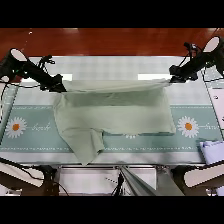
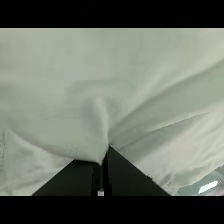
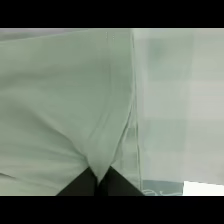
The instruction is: Fold the shirts.
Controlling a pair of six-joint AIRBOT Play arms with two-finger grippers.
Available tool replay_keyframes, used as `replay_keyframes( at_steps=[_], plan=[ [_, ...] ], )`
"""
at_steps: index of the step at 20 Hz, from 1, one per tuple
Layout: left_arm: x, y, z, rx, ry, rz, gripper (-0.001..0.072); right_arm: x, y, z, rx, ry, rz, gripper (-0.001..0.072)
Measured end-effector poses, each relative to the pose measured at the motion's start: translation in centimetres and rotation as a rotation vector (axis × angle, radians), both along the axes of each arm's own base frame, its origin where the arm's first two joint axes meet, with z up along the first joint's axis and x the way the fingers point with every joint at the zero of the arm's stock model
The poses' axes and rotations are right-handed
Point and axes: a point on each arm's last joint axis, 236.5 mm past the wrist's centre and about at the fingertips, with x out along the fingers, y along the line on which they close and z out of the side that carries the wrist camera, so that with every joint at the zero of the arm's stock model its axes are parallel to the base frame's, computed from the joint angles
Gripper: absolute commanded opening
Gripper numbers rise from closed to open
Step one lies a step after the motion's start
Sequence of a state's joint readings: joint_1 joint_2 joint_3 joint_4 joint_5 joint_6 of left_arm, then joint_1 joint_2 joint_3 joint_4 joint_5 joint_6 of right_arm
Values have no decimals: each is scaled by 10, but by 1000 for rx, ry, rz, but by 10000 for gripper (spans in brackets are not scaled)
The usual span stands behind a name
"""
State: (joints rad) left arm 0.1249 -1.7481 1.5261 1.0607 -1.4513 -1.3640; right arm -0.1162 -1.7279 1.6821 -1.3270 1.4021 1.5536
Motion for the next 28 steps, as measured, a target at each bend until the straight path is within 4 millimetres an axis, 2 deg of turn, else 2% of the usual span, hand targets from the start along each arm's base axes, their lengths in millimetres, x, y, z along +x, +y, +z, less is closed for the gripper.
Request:
replay_keyframes(
  at_steps=[1, 2, 3, 6, 8, 9, 10, 12, 13, 15, 17, 21, 24, 28],
  plan=[
    [-2, 0, -1, 0, 11, 1, 269, -1, 2, 0, 10, 2, -1, 149],
    [-2, -1, -1, 0, 13, -1, 281, -2, 5, 1, 23, 9, -2, 223],
    [-3, -1, 0, -1, 18, 1, 281, -3, 8, 1, 35, 14, 2, 256],
    [-7, 9, 14, -3, 14, 15, 281, -16, 3, 9, 21, 37, 45, 256],
    [-10, 26, 34, 0, -16, 45, 282, -33, -19, 20, -51, 66, 69, 258],
    [-13, 37, 48, 3, -38, 63, 361, -44, -36, 28, -100, 85, 66, 368],
    [-17, 49, 59, 9, -55, 82, 518, -54, -52, 39, -136, 93, 49, 509],
    [-34, 72, 78, 18, -76, 133, 536, -75, -80, 57, -161, 103, -1, 520],
    [-47, 82, 80, 19, -73, 167, 536, -87, -91, 63, -157, 107, -31, 519],
    [-80, 93, 71, 11, -31, 228, 536, -111, -106, 63, -124, 115, -89, 518],
    [-118, 92, 49, -17, 27, 293, 536, -132, -112, 51, -61, 118, -135, 518],
    [-179, 60, 7, -101, 131, 329, 535, -157, -97, 19, 84, 115, -170, 518],
    [-210, 37, -16, -135, 199, 318, 536, -165, -87, 1, 142, 109, -177, 518],
    [-237, 13, -41, -136, 256, 289, 536, -162, -81, -6, 170, 79, -181, 518]
  ],
)
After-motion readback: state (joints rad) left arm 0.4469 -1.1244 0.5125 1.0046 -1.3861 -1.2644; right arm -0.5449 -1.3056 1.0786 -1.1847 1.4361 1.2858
